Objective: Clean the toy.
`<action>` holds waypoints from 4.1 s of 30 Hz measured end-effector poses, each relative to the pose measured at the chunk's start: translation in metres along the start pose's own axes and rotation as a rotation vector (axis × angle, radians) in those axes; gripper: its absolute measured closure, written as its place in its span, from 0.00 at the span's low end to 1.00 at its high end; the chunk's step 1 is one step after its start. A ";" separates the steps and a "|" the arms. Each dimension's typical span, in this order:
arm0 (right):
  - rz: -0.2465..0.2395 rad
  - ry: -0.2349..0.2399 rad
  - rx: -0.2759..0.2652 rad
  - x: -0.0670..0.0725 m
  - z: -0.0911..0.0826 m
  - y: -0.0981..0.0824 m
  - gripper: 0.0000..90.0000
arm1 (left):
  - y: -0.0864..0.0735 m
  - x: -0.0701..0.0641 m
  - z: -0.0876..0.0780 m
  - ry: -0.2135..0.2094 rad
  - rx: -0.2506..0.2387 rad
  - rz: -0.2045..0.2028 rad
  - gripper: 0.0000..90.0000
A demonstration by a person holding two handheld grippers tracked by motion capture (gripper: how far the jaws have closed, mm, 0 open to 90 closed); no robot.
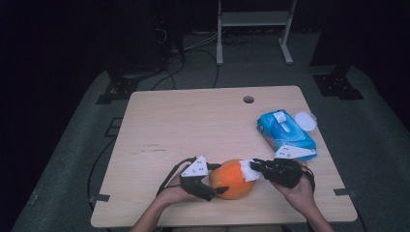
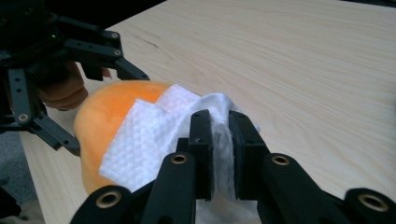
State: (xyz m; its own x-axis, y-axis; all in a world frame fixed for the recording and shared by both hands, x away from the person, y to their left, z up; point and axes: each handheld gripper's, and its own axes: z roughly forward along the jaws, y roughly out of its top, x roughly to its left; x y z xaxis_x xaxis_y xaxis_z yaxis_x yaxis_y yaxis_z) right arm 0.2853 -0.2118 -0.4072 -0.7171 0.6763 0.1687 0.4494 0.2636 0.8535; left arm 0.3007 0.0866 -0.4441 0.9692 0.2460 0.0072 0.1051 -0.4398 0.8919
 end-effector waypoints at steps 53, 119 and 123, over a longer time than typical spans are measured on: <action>0.006 -0.027 0.009 -0.005 -0.001 0.001 0.87 | 0.018 -0.021 0.012 0.060 0.016 0.030 0.19; 0.011 -0.026 0.012 -0.003 -0.006 0.005 0.91 | 0.009 -0.002 0.017 -0.014 -0.043 -0.135 0.30; 0.014 -0.007 -0.023 0.002 -0.012 0.011 0.91 | 0.029 -0.002 -0.005 -0.030 -0.128 -0.161 0.34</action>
State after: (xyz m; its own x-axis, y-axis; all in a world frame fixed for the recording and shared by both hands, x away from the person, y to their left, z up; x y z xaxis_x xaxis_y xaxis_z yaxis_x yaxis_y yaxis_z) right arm 0.2827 -0.2160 -0.3921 -0.7073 0.6844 0.1773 0.4471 0.2387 0.8621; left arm 0.3010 0.0776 -0.4165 0.9487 0.2773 -0.1522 0.2321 -0.2834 0.9305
